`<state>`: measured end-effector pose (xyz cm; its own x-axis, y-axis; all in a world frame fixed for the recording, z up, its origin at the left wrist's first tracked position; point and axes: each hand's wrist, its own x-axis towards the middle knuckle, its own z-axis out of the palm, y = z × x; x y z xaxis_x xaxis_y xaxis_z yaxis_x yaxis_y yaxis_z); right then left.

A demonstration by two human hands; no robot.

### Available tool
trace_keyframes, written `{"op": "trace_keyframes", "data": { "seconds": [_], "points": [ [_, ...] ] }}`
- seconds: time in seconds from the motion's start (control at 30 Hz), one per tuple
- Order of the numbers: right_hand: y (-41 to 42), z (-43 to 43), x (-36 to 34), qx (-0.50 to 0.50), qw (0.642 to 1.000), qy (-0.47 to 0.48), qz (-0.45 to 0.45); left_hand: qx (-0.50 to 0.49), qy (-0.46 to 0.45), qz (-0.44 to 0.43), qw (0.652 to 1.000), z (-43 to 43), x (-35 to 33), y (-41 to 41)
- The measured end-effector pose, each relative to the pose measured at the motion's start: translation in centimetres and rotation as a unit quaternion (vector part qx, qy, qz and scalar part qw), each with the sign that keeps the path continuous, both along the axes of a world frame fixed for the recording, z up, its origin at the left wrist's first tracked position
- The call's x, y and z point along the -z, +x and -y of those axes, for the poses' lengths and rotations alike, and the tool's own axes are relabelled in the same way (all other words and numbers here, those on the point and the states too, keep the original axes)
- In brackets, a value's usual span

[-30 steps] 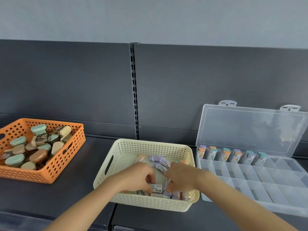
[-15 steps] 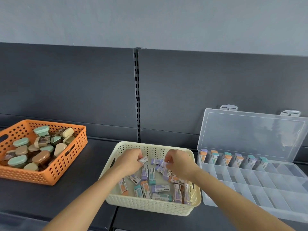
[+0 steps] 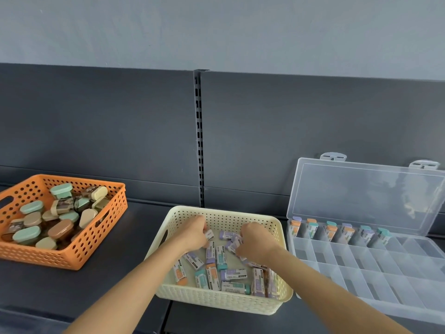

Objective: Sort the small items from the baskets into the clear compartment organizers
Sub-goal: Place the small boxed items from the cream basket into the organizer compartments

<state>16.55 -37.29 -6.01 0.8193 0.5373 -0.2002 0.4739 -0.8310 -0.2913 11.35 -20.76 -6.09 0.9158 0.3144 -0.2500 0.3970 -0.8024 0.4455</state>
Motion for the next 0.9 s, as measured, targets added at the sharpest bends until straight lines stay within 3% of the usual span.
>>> {"op": "trace_keyframes", "data": {
  "seconds": [0.17,0.47,0.73,0.9],
  "points": [
    [-0.7,-0.2,0.2,-0.014,1.0,0.0,-0.022,0.027,0.016,-0.007,0.999,0.3,-0.4,-0.3],
    [-1.1,-0.1,0.3,-0.019,0.998,0.054,-0.022,0.014,0.011,0.073,0.997,0.4,-0.8,-0.6],
    [-1.2,1.4,-1.7,0.007,0.982,0.191,0.013,0.016,-0.05,0.168,0.984,1.2,-1.7,-1.0],
    [-0.5,4.7,-3.6,0.054,0.956,0.289,-0.02,0.034,-0.067,0.208,0.975,3.5,-3.0,-0.7]
  ]
}}
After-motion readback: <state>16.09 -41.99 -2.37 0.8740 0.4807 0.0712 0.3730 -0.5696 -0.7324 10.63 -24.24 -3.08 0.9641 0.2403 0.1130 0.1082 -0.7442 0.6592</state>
